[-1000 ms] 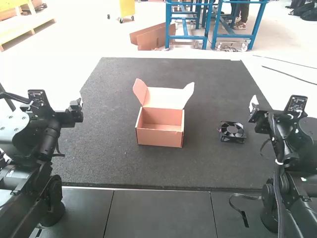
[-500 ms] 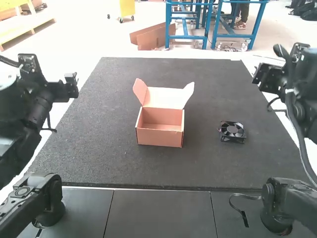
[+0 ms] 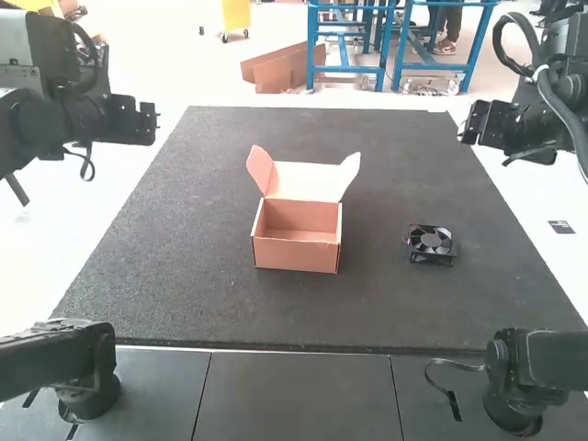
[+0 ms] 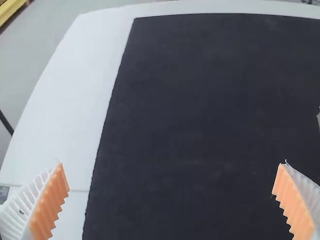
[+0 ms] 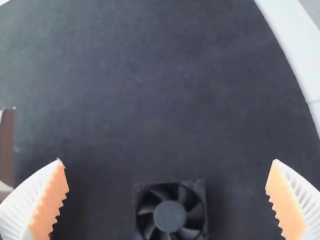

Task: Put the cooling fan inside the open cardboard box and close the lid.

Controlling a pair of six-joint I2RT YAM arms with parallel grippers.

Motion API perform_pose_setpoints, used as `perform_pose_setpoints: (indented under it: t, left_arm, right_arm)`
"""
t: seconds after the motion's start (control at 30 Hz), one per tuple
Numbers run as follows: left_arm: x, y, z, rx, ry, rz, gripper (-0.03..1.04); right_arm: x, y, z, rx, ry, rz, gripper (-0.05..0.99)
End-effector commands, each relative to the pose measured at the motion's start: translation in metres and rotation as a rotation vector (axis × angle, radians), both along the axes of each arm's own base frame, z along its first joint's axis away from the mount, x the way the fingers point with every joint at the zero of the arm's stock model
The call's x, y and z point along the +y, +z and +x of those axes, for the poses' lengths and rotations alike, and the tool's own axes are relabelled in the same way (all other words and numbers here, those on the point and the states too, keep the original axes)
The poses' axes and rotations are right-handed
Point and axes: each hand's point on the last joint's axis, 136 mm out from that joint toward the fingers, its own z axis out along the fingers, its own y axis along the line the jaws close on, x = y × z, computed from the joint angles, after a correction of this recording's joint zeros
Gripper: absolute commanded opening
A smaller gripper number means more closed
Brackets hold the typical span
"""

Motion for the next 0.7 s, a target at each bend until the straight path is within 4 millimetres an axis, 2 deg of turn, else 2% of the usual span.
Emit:
perform_pose_setpoints:
  t: [0.0, 0.1, 0.2, 0.3, 0.37, 0.67]
  left_arm:
    - [0.000, 0.000, 0.002, 0.024, 0.002, -0.012, 0.97]
    - [0.000, -0.014, 0.003, 0.073, 0.002, -0.008, 0.97]
    - [0.001, -0.022, 0.004, 0.088, 0.005, -0.006, 0.97]
    - [-0.001, -0.034, 0.003, 0.139, 0.001, -0.004, 0.97]
    - [-0.001, -0.034, 0.004, 0.143, 0.000, -0.004, 0.97]
    - [-0.004, -0.049, 0.001, 0.204, -0.015, -0.011, 0.97]
  right_arm:
    - [0.008, 0.022, 0.003, -0.007, 0.036, 0.004, 0.90]
    - [0.010, -0.005, 0.000, 0.136, 0.023, 0.031, 0.91]
    - [0.003, -0.020, -0.002, 0.226, -0.003, 0.021, 0.91]
    - [-0.004, -0.044, -0.005, 0.341, -0.007, 0.009, 0.91]
    - [-0.008, -0.059, -0.004, 0.403, -0.002, -0.005, 0.91]
    - [-0.035, -0.106, 0.001, 0.549, 0.026, -0.089, 0.90]
